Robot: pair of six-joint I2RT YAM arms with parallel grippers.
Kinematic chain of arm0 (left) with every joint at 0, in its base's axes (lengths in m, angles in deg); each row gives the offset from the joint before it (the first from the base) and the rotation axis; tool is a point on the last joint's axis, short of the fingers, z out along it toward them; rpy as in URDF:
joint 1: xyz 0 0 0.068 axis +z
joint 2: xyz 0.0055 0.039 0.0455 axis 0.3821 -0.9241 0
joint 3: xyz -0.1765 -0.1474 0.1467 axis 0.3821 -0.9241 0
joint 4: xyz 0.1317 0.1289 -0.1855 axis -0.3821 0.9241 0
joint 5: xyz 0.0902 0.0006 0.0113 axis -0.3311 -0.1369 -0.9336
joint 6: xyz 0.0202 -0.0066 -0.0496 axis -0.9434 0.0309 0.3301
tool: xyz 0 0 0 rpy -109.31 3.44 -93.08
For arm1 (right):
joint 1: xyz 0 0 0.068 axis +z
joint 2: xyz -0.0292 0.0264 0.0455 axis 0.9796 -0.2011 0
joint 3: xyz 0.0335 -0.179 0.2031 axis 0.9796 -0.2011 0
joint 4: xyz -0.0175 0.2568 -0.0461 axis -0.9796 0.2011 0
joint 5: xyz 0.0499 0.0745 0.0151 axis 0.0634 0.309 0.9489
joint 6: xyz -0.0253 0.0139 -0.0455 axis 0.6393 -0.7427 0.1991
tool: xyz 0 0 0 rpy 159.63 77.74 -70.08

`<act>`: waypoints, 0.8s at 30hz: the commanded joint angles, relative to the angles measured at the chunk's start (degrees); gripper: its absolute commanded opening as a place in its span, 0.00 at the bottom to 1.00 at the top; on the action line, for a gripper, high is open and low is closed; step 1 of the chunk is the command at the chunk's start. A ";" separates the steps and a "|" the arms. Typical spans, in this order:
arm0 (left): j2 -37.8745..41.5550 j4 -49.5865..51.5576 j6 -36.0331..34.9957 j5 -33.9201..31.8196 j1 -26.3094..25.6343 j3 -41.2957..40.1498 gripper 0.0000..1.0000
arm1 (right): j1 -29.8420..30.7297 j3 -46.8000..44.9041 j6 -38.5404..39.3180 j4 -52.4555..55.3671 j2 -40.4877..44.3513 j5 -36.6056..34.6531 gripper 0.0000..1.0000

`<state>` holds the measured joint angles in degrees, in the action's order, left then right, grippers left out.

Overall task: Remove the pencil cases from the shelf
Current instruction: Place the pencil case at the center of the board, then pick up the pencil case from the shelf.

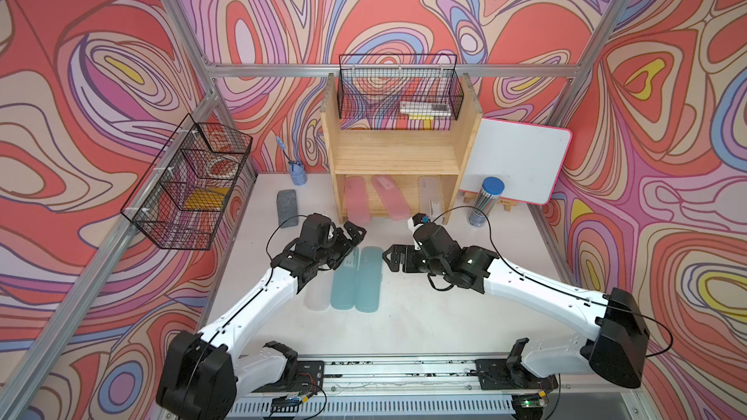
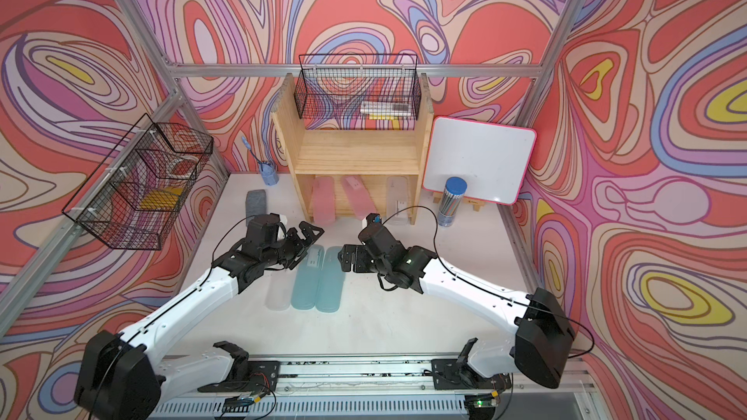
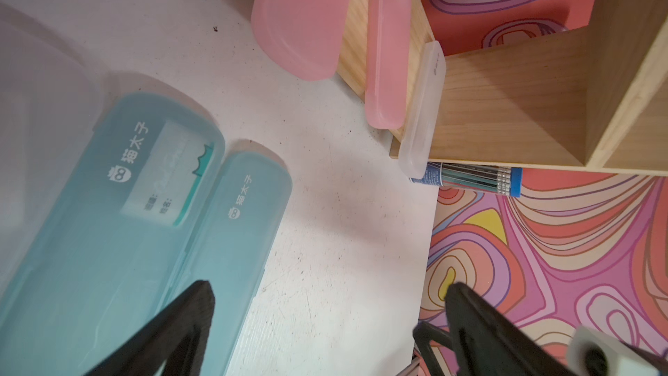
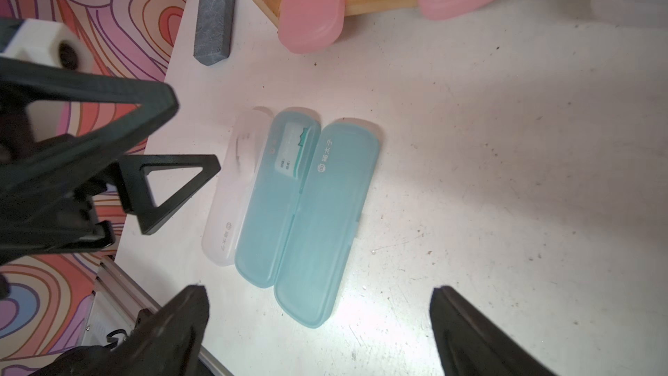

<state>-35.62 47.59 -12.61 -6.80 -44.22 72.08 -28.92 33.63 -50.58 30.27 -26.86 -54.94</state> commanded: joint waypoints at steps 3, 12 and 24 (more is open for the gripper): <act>-6.37 -12.37 2.42 -1.14 2.42 0.16 0.95 | -0.15 -2.22 5.40 1.62 5.10 -5.75 0.98; -19.45 -26.53 2.34 5.76 7.54 1.55 0.84 | -0.17 -4.62 8.81 1.82 10.77 -8.72 0.96; -32.74 -40.65 1.53 11.44 9.54 5.22 0.69 | -0.22 -4.97 8.20 5.09 14.13 -10.48 0.95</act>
<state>-66.31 14.00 -10.36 1.70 -35.11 75.42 -28.92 29.48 -42.56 33.66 -14.14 -63.75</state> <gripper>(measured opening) 0.705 0.952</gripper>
